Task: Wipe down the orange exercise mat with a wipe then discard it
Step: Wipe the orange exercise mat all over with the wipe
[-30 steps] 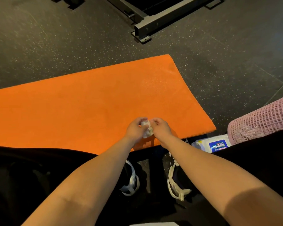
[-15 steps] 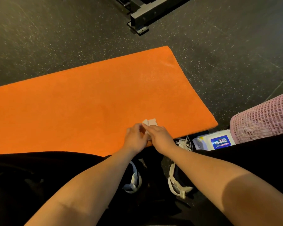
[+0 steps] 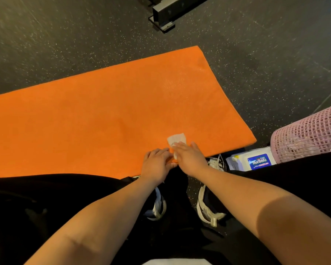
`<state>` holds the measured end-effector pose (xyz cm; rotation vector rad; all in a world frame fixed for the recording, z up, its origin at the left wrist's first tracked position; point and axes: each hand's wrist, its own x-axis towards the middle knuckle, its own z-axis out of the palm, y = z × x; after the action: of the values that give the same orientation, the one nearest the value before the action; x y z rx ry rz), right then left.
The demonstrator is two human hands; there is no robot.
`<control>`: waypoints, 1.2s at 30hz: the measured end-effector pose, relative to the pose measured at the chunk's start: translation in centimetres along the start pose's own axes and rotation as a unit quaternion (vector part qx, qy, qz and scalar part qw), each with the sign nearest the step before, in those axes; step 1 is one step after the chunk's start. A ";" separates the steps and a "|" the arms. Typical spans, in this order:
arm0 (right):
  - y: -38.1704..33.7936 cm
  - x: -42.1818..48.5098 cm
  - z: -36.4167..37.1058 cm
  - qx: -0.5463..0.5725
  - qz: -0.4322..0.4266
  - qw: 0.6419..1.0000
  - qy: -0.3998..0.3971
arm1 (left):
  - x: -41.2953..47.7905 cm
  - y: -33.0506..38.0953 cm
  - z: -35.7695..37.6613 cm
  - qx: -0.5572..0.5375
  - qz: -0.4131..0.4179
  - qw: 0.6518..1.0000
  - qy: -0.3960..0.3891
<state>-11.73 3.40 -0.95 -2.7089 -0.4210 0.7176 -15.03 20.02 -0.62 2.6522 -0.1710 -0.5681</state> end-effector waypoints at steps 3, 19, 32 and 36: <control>1.4 0.1 -1.0 -0.009 0.109 0.993 0.033 | 0.2 0.5 -0.3 -0.054 -0.017 0.998 0.018; 2.5 2.5 -7.7 0.056 0.185 0.973 0.130 | 6.6 6.8 -2.7 -0.223 0.001 0.972 0.072; 1.1 2.5 -0.7 0.015 -0.043 0.999 -0.020 | 4.4 1.1 0.3 -0.034 -0.088 0.995 0.014; 4.4 3.8 -2.1 -0.020 0.154 0.988 0.018 | 4.3 0.3 0.5 -0.010 -0.063 0.998 0.003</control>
<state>-6.58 0.31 -2.42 -2.8533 -0.0061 0.7435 -11.37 18.72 -2.49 2.6577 0.0024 -0.5997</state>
